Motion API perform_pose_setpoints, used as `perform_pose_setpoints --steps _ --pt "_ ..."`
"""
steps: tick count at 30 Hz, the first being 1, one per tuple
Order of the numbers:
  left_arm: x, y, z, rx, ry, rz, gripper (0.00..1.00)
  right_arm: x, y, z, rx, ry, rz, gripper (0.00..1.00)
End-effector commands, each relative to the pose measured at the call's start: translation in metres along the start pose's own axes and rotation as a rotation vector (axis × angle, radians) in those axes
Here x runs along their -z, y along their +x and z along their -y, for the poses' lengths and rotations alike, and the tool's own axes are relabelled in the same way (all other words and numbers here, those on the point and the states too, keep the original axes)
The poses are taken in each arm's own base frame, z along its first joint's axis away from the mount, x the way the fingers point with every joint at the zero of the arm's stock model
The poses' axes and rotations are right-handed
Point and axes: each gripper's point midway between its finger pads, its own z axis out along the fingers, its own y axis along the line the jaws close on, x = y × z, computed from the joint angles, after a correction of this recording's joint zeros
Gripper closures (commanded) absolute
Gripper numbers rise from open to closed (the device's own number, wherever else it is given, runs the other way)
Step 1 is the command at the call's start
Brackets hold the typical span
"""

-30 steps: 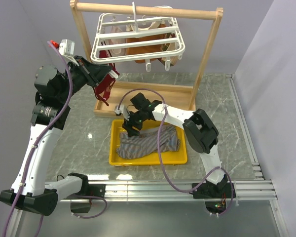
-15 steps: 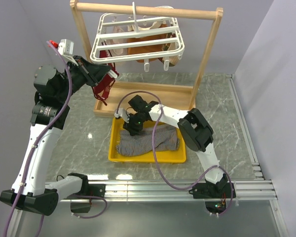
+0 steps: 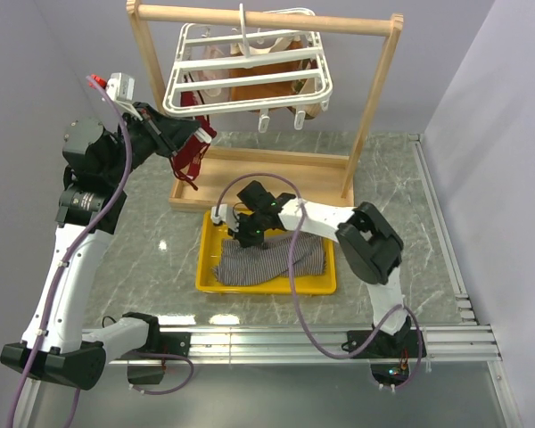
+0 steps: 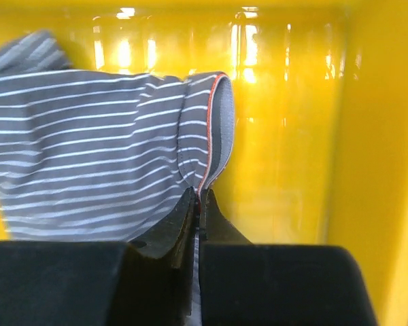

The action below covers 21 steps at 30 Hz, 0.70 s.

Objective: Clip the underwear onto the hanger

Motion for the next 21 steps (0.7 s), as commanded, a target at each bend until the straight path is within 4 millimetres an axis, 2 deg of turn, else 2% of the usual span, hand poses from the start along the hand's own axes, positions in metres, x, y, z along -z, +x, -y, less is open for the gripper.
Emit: perform_pose_setpoints --steps 1,3,8,9,13,15,21 --pt "0.005 0.006 -0.001 -0.013 0.003 -0.018 1.0 0.054 -0.054 0.008 0.072 0.132 0.154 1.0" --pt "0.006 0.007 0.0 -0.017 0.003 -0.018 1.0 0.072 -0.064 0.009 0.103 0.194 0.196 1.0" --pt "0.007 0.01 -0.003 -0.024 -0.005 -0.023 1.0 0.09 -0.073 0.003 0.204 0.283 0.248 1.0" --pt "0.008 0.009 -0.002 -0.027 -0.003 -0.021 1.0 0.092 -0.068 -0.002 0.215 0.295 0.246 1.0" --pt "0.009 0.014 -0.005 -0.032 -0.007 -0.034 1.0 0.106 -0.077 0.003 0.267 0.387 0.286 1.0" --pt "0.01 0.018 -0.005 -0.036 -0.002 -0.045 1.0 0.118 -0.084 0.004 0.293 0.426 0.307 1.0" --pt "0.013 0.027 -0.004 -0.049 0.012 -0.088 1.0 0.174 -0.13 0.01 0.368 0.548 0.39 1.0"
